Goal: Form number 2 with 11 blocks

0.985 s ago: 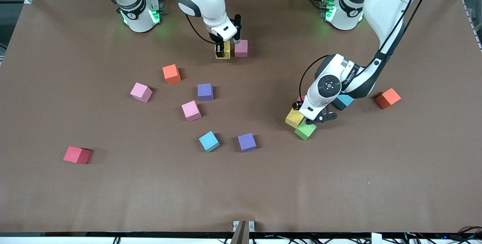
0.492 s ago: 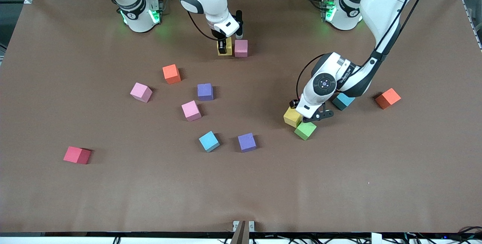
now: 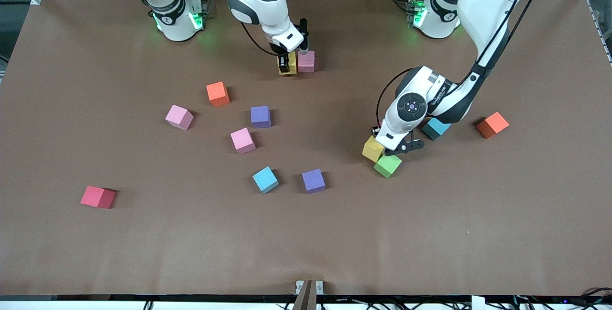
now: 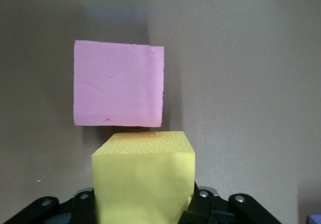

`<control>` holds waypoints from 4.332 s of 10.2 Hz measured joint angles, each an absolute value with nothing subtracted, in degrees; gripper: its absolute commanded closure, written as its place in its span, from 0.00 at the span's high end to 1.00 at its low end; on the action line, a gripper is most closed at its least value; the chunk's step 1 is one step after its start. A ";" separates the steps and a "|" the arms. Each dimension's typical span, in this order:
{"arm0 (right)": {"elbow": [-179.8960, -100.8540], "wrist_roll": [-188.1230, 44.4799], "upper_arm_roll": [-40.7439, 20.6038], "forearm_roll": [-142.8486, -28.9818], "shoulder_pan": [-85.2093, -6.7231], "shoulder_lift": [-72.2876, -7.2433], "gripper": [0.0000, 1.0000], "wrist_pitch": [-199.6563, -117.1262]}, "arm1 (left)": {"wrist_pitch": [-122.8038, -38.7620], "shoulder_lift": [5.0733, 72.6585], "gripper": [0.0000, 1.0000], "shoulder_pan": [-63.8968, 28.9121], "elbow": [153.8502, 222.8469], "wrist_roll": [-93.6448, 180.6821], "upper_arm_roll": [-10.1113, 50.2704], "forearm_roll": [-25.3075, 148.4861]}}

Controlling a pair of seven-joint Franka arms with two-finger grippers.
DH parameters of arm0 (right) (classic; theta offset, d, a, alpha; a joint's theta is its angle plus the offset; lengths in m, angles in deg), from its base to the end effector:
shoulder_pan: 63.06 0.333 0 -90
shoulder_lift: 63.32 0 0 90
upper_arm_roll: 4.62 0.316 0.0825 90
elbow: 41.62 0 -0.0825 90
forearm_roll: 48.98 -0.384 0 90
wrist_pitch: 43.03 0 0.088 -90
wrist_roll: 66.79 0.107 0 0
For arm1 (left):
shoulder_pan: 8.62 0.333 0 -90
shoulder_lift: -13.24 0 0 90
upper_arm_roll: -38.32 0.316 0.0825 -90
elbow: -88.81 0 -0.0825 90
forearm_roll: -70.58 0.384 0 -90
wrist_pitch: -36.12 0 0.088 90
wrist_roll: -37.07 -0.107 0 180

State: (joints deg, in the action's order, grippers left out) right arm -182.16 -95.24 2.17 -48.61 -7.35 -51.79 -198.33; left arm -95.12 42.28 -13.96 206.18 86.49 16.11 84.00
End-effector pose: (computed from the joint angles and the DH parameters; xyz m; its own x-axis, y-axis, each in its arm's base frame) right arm 0.2252 0.4361 0.2243 -0.0196 0.9980 0.0607 0.9998 0.0190 0.0094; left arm 0.5067 -0.2600 0.1887 0.9565 0.2365 -0.1710 0.2163 -0.9678 -0.1286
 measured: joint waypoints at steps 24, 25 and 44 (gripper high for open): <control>-156.00 -101.23 14.04 -49.88 -11.93 -38.46 0.25 -191.48 | -84.98 31.70 0.00 4.69 199.02 114.89 14.72 80.54; -155.50 -101.23 14.05 -49.79 -11.31 -36.59 0.25 -193.25 | -84.95 31.71 0.00 5.41 199.02 115.13 14.74 80.53; -158.14 -93.61 13.79 -49.24 -12.33 -33.50 0.25 -195.72 | -80.34 35.69 0.00 10.97 193.50 117.37 14.80 77.23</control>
